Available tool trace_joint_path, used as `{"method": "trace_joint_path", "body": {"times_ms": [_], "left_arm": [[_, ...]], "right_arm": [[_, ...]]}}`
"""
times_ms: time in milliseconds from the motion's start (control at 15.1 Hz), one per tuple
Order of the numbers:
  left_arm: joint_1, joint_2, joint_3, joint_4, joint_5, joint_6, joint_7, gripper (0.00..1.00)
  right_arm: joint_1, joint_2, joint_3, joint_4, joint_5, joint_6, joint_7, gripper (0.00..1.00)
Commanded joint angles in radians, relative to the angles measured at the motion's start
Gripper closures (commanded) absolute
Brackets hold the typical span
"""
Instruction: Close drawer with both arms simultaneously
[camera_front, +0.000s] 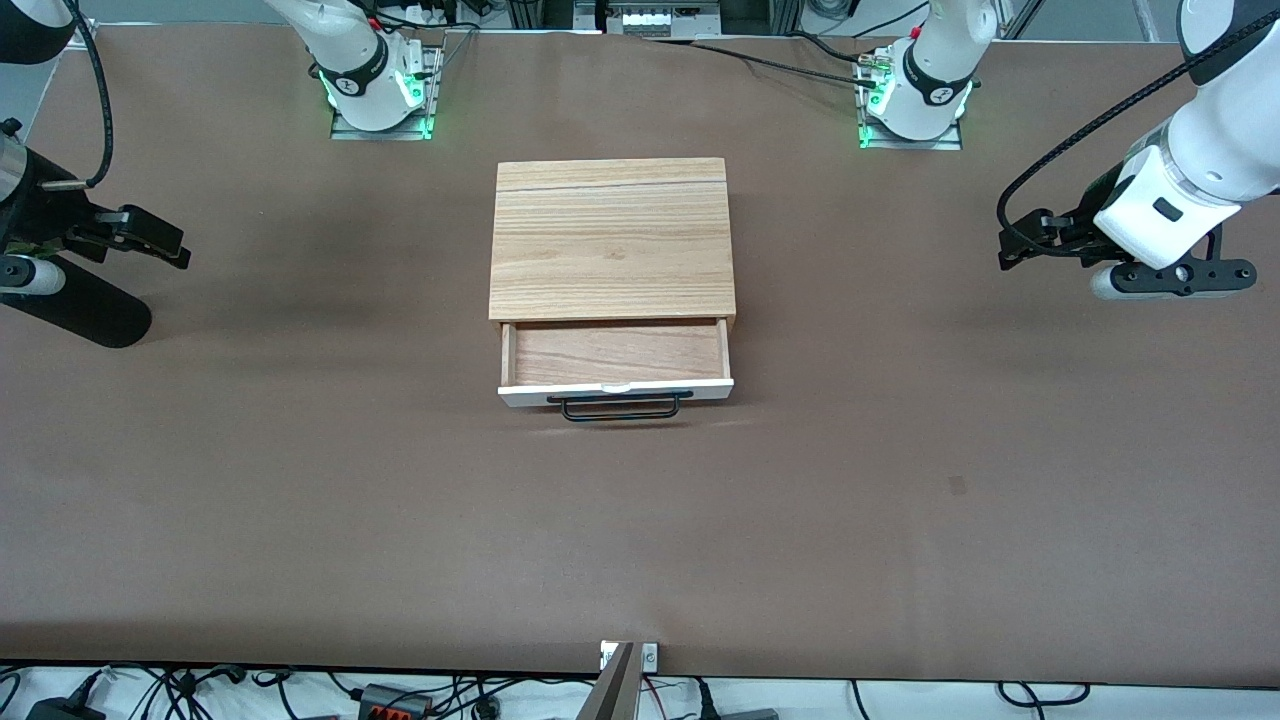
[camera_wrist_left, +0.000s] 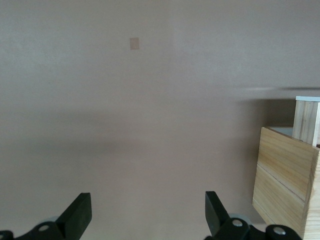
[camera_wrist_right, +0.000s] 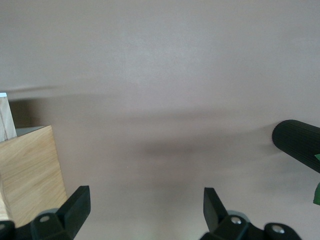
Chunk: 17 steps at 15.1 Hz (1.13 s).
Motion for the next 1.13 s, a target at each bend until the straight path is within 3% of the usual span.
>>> {"method": "trace_joint_path", "body": {"times_ms": [0, 530, 1060], "left_arm": [[-0.001, 0.012, -0.008, 0.032, 0.023, -0.023, 0.014, 0.00], [-0.008, 0.043, -0.008, 0.036, 0.009, -0.019, 0.003, 0.00], [-0.068, 0.228, -0.011, 0.194, -0.028, -0.014, 0.002, 0.00]], "right_arm": [[0.009, -0.005, -0.007, -0.005, 0.005, 0.000, 0.014, 0.00], [0.009, -0.005, -0.007, -0.005, 0.007, -0.002, 0.014, 0.00], [0.009, -0.005, -0.007, -0.005, 0.007, -0.003, 0.015, 0.00]]}}
